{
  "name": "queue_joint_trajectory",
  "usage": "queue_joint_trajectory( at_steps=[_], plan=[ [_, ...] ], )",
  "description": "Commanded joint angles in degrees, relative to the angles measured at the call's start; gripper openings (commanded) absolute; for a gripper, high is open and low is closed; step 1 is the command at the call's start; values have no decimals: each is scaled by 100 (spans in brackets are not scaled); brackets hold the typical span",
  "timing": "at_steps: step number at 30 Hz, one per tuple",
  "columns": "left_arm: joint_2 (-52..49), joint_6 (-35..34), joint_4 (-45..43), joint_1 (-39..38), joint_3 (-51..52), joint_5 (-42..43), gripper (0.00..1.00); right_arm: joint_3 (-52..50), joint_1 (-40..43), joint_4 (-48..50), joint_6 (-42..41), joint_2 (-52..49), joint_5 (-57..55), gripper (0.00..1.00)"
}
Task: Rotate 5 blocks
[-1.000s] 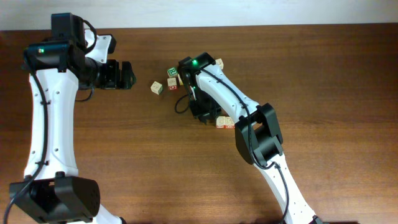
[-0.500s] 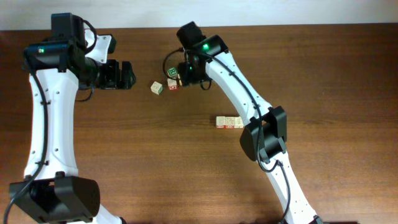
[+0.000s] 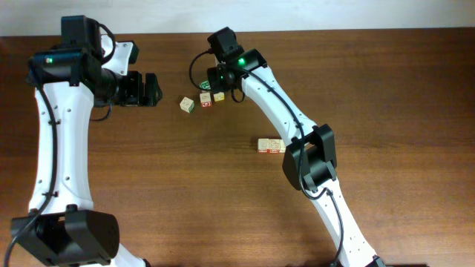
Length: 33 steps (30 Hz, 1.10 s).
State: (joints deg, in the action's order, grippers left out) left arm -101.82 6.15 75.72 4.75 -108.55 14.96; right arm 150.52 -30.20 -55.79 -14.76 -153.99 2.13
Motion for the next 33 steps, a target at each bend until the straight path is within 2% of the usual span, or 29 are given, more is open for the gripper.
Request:
queue_joint_trajectory(
  at_steps=[1,8,14,18,22,24,27,33],
  plan=[
    [-44,-72,2,28,-105,7,99,-278,-85,146,-7,-81,-94,50],
    [-44,-72,2,28,-105,7,99,-407,-98,160,-9,-219,-92,49],
    [-44,-72,2,28,-105,7,99,-437,-98,48,-15,-219,-68,33],
    [-44,-72,2,28,-105,7,99,-431,-96,-713,-76,-212,219,32],
    [-44,-72,2,28,-105,7,99,-431,-96,-1862,-76,-212,785,32],
    [-44,-72,2,28,-105,7,99,-431,-96,-2664,-76,-212,824,31],
    [-44,-72,2,28,-105,7,99,-431,-90,-3364,-76,-212,822,30],
    [-44,-72,2,28,-105,7,99,-433,-90,-3886,-76,-212,619,29]
  ],
)
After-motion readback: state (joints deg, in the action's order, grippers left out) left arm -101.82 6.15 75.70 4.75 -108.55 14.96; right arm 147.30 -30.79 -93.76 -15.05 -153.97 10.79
